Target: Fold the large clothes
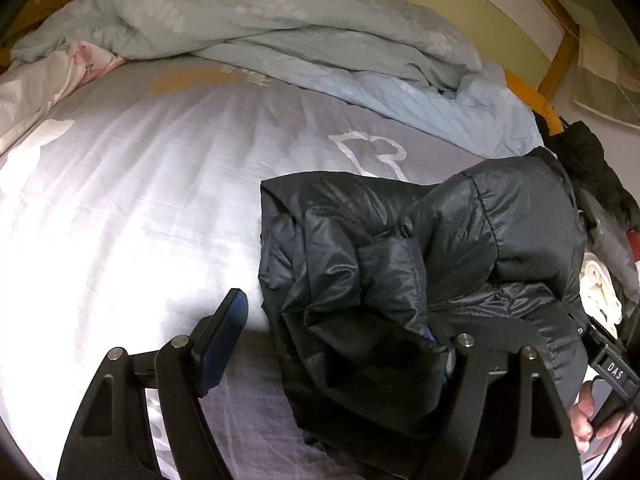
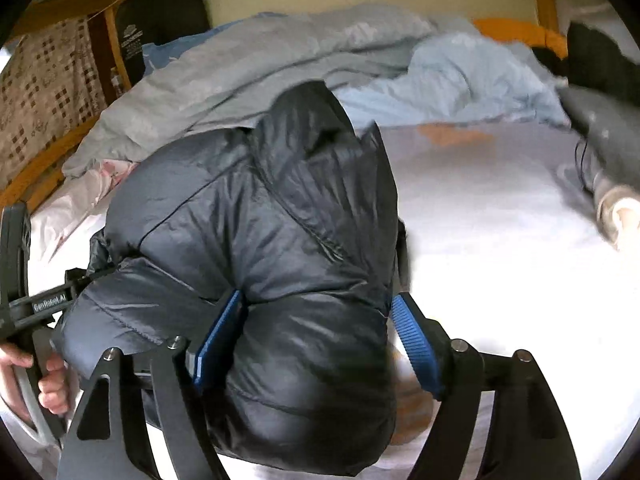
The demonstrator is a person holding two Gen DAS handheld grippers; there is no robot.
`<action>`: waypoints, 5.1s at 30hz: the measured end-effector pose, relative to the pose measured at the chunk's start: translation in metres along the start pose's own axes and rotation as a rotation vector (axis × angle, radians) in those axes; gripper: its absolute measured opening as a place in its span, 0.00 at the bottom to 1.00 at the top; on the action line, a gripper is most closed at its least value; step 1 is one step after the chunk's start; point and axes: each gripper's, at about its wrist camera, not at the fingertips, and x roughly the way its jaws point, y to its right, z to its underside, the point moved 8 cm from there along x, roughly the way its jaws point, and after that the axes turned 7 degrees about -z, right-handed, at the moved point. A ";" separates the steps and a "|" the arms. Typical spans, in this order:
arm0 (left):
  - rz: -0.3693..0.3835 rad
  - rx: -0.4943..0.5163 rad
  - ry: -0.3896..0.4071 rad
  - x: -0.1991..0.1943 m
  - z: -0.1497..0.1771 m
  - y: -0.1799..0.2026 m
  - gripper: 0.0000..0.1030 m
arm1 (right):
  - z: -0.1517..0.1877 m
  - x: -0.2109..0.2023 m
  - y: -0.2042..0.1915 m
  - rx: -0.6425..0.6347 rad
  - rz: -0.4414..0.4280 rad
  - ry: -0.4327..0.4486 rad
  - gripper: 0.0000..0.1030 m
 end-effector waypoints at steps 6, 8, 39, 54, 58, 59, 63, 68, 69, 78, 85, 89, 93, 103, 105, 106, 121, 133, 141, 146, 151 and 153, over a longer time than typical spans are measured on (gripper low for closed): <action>0.076 -0.086 0.053 -0.024 -0.010 -0.003 0.69 | -0.004 -0.013 -0.002 -0.036 -0.002 0.013 0.77; 0.111 -0.086 0.165 -0.053 -0.018 -0.001 0.69 | -0.006 -0.022 -0.003 -0.039 -0.015 0.029 0.76; 0.294 0.037 0.285 -0.100 0.004 0.080 0.41 | -0.006 -0.053 0.000 0.127 -0.294 0.090 0.42; 0.452 0.275 0.390 -0.116 -0.082 0.328 0.42 | -0.135 -0.222 0.138 0.059 -0.023 0.359 0.42; 0.598 0.286 0.345 -0.097 -0.088 0.414 0.42 | -0.158 -0.295 0.225 0.065 0.200 0.512 0.42; 0.620 0.287 0.334 -0.090 -0.087 0.435 0.42 | -0.157 -0.305 0.245 0.094 0.240 0.544 0.42; 0.624 0.331 0.311 -0.060 -0.071 0.502 0.42 | -0.144 -0.319 0.307 0.193 0.390 0.569 0.43; 0.596 0.340 0.273 -0.028 -0.056 0.544 0.46 | -0.128 -0.324 0.357 0.251 0.432 0.572 0.43; 0.594 0.339 0.277 -0.029 -0.056 0.542 0.51 | -0.126 -0.322 0.361 0.261 0.430 0.570 0.43; 0.401 0.353 0.505 -0.063 -0.080 0.516 0.92 | -0.119 -0.322 0.353 0.251 0.449 0.613 0.75; 0.411 0.426 0.632 -0.138 -0.077 0.486 1.00 | -0.117 -0.379 0.314 0.132 0.673 0.774 1.00; 0.407 0.358 0.717 -0.180 -0.076 0.456 1.00 | -0.106 -0.406 0.294 0.100 0.684 0.811 1.00; 0.363 0.371 0.763 -0.198 -0.067 0.428 1.00 | -0.086 -0.409 0.271 0.139 0.505 0.803 1.00; 0.153 0.341 0.746 -0.168 -0.001 0.321 1.00 | -0.036 -0.318 0.193 -0.061 0.343 0.586 1.00; 0.180 0.318 0.662 -0.145 0.014 0.298 1.00 | -0.020 -0.294 0.191 -0.054 0.408 0.547 1.00; 0.197 0.302 0.631 -0.136 0.019 0.288 1.00 | -0.016 -0.288 0.188 -0.048 0.411 0.554 1.00; 0.099 0.419 0.688 -0.076 0.037 0.273 1.00 | 0.010 -0.205 0.164 0.036 0.463 0.554 1.00; 0.052 0.367 0.617 -0.057 0.029 0.263 1.00 | 0.017 -0.155 0.186 0.076 0.451 0.422 1.00; 0.047 0.373 0.608 -0.054 0.029 0.264 1.00 | 0.015 -0.154 0.185 0.063 0.463 0.417 1.00; 0.049 0.374 0.608 -0.053 0.029 0.265 1.00 | 0.015 -0.156 0.184 0.056 0.482 0.422 1.00; 0.039 0.361 0.607 -0.050 0.027 0.265 1.00 | 0.015 -0.160 0.178 0.030 0.522 0.435 1.00; 0.037 0.356 0.604 -0.050 0.027 0.263 1.00 | 0.016 -0.162 0.175 0.016 0.533 0.449 1.00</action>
